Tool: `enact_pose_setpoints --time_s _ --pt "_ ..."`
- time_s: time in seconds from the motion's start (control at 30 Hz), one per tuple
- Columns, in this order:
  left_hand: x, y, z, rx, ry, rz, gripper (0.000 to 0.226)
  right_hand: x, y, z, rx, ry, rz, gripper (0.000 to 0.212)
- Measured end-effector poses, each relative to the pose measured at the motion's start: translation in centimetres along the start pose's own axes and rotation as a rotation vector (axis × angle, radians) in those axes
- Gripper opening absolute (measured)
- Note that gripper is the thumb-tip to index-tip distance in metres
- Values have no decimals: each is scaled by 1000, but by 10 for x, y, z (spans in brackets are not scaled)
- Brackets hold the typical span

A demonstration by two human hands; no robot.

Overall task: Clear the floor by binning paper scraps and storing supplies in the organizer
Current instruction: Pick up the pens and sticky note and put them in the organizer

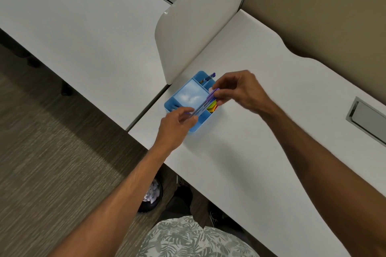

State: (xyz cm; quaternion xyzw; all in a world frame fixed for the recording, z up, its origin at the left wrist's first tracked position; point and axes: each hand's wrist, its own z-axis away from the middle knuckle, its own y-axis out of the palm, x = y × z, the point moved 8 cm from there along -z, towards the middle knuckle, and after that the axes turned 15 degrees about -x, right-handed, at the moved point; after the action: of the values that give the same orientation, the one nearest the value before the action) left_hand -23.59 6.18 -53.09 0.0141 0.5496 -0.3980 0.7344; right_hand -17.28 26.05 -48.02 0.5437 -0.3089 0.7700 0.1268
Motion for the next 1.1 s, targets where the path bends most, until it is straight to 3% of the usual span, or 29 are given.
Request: enact_pose_setpoints --time_s 0.23,0.37,0.9,1.1 --pt "3 -12 -8 -105 23 23 50 -8 -48 -33 -455 -52 153 11" --pt "11 -12 -8 -92 3 38 46 -15 -40 -44 -571 -94 241 5" --pt "24 -18 0 -46 8 -38 41 -32 22 -73 -407 -291 687 14" --pt "21 -19 -2 -42 28 -82 41 -42 21 -69 -387 -222 709 24"
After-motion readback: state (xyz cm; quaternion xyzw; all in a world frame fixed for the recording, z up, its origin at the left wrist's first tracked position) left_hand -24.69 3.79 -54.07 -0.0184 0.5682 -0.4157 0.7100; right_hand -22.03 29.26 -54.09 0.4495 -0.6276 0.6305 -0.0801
